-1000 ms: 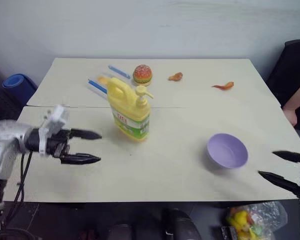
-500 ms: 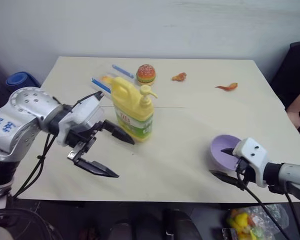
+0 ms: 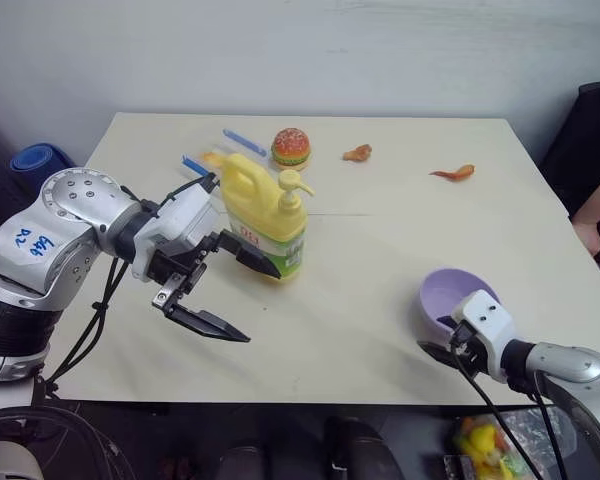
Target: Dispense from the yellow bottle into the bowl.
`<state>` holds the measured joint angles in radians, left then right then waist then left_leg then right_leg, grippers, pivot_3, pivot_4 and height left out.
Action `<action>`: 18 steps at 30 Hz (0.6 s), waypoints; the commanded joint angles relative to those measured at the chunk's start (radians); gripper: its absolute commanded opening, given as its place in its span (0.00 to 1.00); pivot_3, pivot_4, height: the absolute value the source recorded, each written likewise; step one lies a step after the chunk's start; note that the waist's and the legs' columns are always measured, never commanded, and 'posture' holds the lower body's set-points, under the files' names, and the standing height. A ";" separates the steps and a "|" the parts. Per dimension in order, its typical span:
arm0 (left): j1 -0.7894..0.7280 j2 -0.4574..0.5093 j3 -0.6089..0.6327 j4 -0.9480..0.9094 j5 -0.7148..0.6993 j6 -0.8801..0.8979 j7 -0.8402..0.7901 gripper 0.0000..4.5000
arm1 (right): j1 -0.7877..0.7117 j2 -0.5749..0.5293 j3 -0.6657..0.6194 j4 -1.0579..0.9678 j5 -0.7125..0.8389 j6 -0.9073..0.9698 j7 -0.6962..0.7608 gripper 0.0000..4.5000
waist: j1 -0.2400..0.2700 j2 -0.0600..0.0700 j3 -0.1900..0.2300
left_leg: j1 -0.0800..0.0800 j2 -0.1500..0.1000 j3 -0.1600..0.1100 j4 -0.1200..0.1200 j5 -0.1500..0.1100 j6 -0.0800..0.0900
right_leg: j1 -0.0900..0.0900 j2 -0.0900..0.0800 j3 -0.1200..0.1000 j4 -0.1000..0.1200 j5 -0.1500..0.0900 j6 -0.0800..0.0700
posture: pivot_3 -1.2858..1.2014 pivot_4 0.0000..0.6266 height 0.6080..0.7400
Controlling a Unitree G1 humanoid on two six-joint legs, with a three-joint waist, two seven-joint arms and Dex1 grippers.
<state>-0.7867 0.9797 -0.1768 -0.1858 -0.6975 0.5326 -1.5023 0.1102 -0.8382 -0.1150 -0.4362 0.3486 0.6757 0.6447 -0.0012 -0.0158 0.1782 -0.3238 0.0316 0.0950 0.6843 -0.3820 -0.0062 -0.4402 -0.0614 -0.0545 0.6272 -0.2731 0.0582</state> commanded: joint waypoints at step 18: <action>-0.062 -0.029 0.025 0.054 0.009 -0.010 -0.070 1.00 | -0.052 0.034 0.018 0.070 -0.086 -0.096 0.025 0.00 | 0.000 -0.001 -0.001 | 0.000 0.000 0.001 0.000 0.000 0.000 | -0.001 0.000 0.001 0.001 0.000 0.001 | 0.52 0.24 1.00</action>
<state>-0.8212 0.9503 -0.1765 -0.1382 -0.6917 0.5237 -1.5019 0.0538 -0.7924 -0.0928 -0.3229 0.2565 0.5879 0.6506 -0.0012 -0.0169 0.1776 -0.3244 0.0318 0.0960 0.6846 -0.3820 -0.0060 -0.4413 -0.0612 -0.0535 0.6278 -0.2728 0.0588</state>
